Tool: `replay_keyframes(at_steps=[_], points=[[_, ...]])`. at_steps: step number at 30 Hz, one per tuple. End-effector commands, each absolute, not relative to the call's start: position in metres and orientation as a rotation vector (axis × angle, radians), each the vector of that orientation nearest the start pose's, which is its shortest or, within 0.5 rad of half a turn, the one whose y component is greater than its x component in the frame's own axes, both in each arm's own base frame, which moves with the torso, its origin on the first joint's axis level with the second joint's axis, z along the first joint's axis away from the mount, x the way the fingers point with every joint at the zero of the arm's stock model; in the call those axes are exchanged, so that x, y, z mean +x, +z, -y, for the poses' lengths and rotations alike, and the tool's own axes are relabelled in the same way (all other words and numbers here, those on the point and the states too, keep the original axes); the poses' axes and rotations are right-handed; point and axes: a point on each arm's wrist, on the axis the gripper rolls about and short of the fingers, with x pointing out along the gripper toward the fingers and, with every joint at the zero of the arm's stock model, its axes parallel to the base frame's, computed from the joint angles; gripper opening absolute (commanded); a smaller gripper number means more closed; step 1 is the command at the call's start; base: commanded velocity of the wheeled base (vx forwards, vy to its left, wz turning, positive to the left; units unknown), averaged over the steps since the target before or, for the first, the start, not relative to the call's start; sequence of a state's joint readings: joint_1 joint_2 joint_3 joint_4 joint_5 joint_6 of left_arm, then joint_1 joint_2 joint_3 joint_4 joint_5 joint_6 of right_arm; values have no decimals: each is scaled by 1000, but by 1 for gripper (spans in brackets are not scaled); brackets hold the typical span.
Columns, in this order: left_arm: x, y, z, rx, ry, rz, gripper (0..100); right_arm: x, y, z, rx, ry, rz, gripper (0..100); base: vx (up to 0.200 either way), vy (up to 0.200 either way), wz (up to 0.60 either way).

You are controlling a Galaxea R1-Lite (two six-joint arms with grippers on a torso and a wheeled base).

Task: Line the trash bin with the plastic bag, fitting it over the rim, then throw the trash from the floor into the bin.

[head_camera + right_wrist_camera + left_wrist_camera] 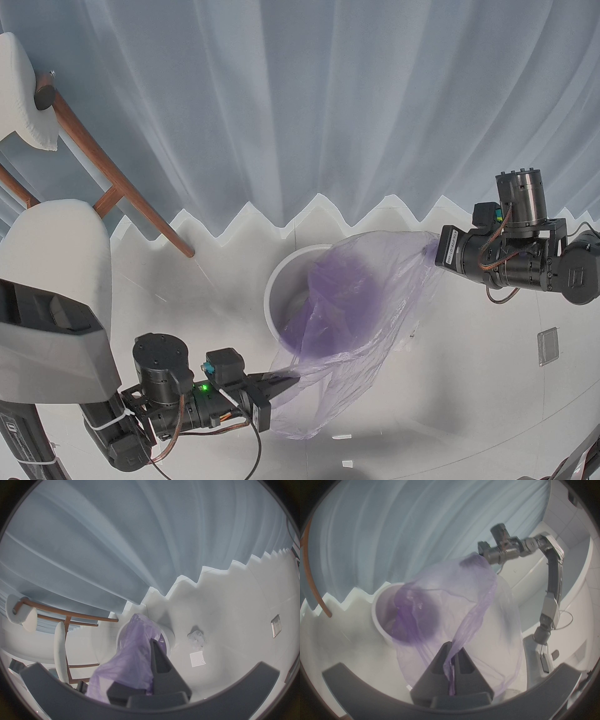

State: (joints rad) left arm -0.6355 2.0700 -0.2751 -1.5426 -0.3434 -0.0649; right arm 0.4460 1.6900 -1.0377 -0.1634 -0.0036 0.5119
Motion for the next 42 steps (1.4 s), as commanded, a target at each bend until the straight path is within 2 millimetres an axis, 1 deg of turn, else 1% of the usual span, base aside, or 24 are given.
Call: replay_keyframes(at_steps=[1,3,4,5,6,7,9,11,12,13,14,17,19,21,22,27,29,30,31,33,35,38,40,42], points=[[235,95,166,-150,-913,-155,0,272,201,-118,355,288,-581,0,0,0,0],[242,107,168,-193,-894,-159,0,273,194,-106,307,304,-600,0,0,0,0],[242,107,168,-193,-894,-159,0,273,194,-106,307,304,-600,0,0,0,0],[246,121,166,-199,-839,-190,0,276,186,-90,237,333,-614,0,0,0,0],[246,123,166,-197,-826,-200,0,276,185,-87,219,341,-615,0,0,0,0],[249,134,167,-203,-786,-238,0,278,185,-78,181,361,-603,0,0,0,0],[255,151,174,-247,-755,-285,0,280,188,-75,185,378,-585,0,0,0,0],[257,156,175,-262,-746,-295,0,280,188,-74,188,384,-585,0,0,0,0],[267,167,181,-295,-714,-315,0,283,188,-74,193,401,-588,0,0,0,0],[267,167,181,-295,-714,-315,0,283,188,-74,193,401,-588,0,0,0,0],[280,180,183,-306,-667,-298,0,287,187,-75,198,419,-593,0,0,0,0],[304,181,184,-305,-592,-292,0,296,173,-80,200,436,-639,0,0,0,0],[315,184,186,-311,-559,-267,0,305,163,-84,196,437,-665,0,0,0,0],[318,183,188,-312,-541,-261,0,311,157,-87,196,441,-673,0,0,0,0],[321,179,189,-310,-530,-271,0,324,152,-93,198,448,-658,0,0,0,0],[328,165,185,-297,-482,-311,0,354,138,-101,197,457,-624,0,0,0,0],[330,164,184,-296,-473,-312,0,358,137,-102,198,458,-618,0,0,0,0],[337,160,184,-295,-456,-318,0,374,136,-106,201,464,-587,0,0,0,0],[341,157,183,-294,-445,-325,0,374,136,-106,201,464,-587,0,0,0,0],[349,152,181,-294,-430,-331,0,394,136,-107,205,461,-556,0,0,0,0],[356,150,182,-293,-420,-325,0,402,135,-107,206,460,-543,0,0,0,0],[379,150,179,-303,-363,-282,0,418,134,-106,210,464,-516,0,0,0,0],[397,155,177,-314,-326,-239,0,433,140,-105,217,470,-471,0,0,0,0],[405,155,174,-309,-308,-253,0,440,145,-105,219,481,-447,0,0,0,0]])
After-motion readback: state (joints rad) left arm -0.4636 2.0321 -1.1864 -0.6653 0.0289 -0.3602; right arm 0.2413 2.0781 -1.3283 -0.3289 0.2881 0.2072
